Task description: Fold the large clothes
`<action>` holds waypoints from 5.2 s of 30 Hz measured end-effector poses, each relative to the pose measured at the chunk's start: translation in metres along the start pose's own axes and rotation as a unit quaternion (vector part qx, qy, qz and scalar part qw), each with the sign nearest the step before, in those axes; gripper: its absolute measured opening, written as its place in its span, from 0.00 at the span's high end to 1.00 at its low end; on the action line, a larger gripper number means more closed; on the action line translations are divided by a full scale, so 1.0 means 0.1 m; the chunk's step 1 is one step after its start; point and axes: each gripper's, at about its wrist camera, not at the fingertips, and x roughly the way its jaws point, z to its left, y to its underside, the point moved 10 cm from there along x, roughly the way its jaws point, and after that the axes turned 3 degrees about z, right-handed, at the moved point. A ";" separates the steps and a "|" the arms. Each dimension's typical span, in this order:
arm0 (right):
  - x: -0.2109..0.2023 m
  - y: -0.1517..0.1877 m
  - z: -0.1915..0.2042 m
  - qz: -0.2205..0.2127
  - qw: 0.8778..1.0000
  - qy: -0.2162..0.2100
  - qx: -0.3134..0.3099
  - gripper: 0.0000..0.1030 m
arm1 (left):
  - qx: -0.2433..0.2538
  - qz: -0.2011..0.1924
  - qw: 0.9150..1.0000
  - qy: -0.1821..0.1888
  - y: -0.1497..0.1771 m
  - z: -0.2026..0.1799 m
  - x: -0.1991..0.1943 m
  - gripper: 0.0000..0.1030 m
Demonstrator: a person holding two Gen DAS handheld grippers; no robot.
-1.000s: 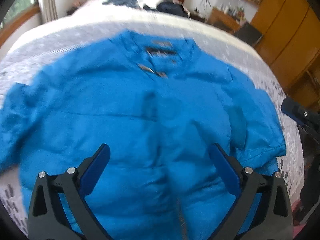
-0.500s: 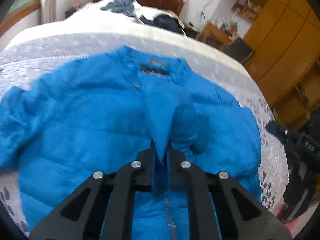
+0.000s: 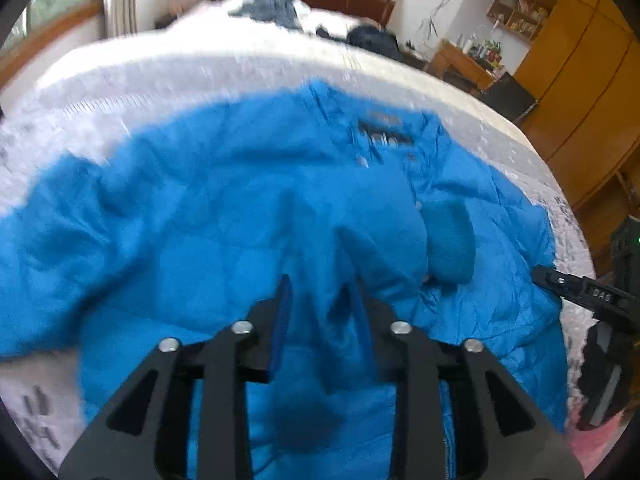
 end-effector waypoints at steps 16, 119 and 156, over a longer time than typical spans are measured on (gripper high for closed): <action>0.02 0.03 0.12 0.008 1.000 -0.001 -0.010 0.58 | 0.134 0.015 0.983 -0.123 -0.14 -0.86 0.51 0.57; 0.06 0.83 1.20 0.030 0.982 0.016 -0.184 0.39 | -0.171 -0.200 0.964 -0.022 -0.13 2.13 -1.84 0.95; -0.01 0.57 0.56 0.012 0.995 0.008 -0.101 0.39 | 0.031 0.005 0.988 0.153 0.35 -0.62 0.14 0.79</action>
